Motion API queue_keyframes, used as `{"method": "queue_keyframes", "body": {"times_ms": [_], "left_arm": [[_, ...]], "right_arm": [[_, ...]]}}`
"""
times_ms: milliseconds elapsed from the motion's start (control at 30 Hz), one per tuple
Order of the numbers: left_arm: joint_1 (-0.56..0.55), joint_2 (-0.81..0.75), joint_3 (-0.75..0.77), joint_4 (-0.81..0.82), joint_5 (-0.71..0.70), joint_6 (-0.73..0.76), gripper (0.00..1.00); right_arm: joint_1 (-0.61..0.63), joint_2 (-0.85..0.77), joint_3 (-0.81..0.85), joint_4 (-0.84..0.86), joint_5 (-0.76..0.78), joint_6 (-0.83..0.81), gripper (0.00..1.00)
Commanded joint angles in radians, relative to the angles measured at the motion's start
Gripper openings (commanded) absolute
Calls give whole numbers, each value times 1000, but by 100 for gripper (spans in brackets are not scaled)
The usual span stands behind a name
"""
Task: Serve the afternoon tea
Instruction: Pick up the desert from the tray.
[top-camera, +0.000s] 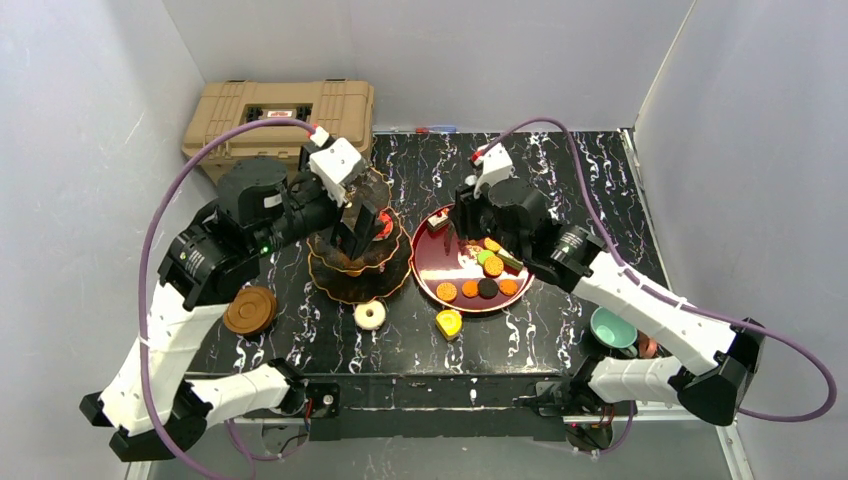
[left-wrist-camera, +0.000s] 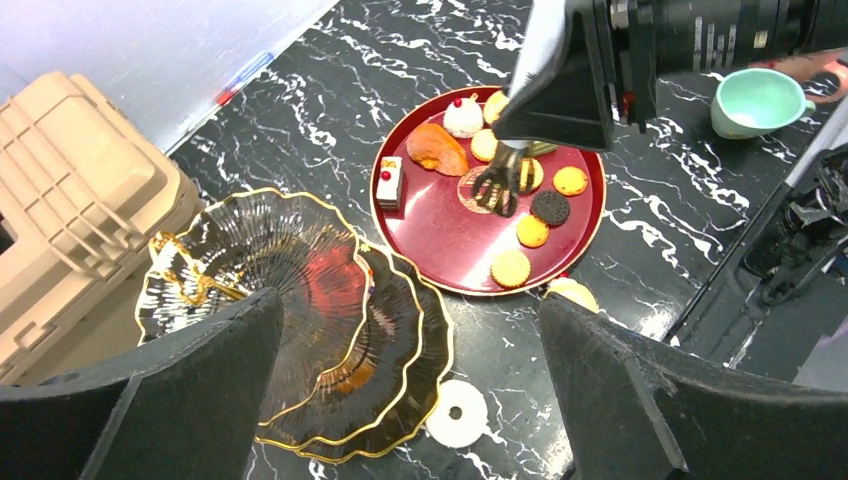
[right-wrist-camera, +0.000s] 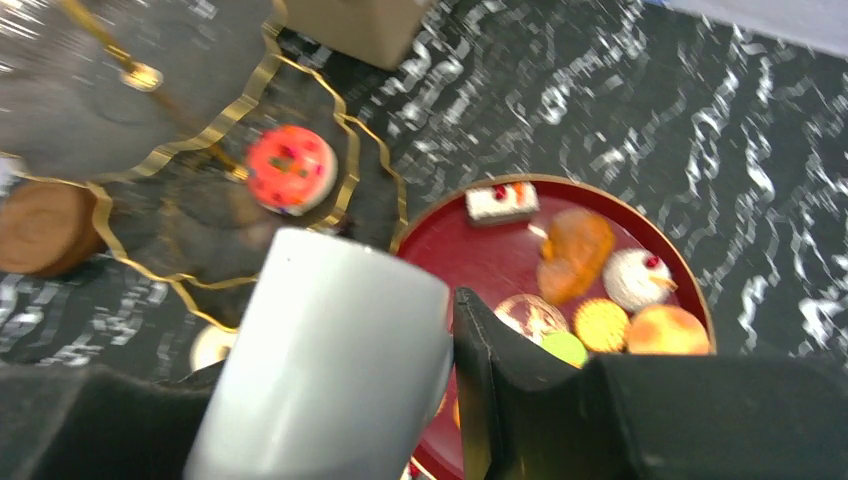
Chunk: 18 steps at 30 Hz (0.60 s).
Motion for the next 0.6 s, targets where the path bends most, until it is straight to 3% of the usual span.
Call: {"method": "queue_keyframes", "body": {"times_ms": [0, 267, 567], "left_arm": [[41, 47, 65, -73, -14, -54, 98], [84, 90, 82, -103, -9, -60, 98], [93, 101, 80, -106, 8, -69, 98]], "right_arm": [[-48, -62, -102, 43, 111, -31, 45], [-207, -127, -256, 96, 156, -47, 48], [-334, -144, -381, 220, 128, -43, 60]]}}
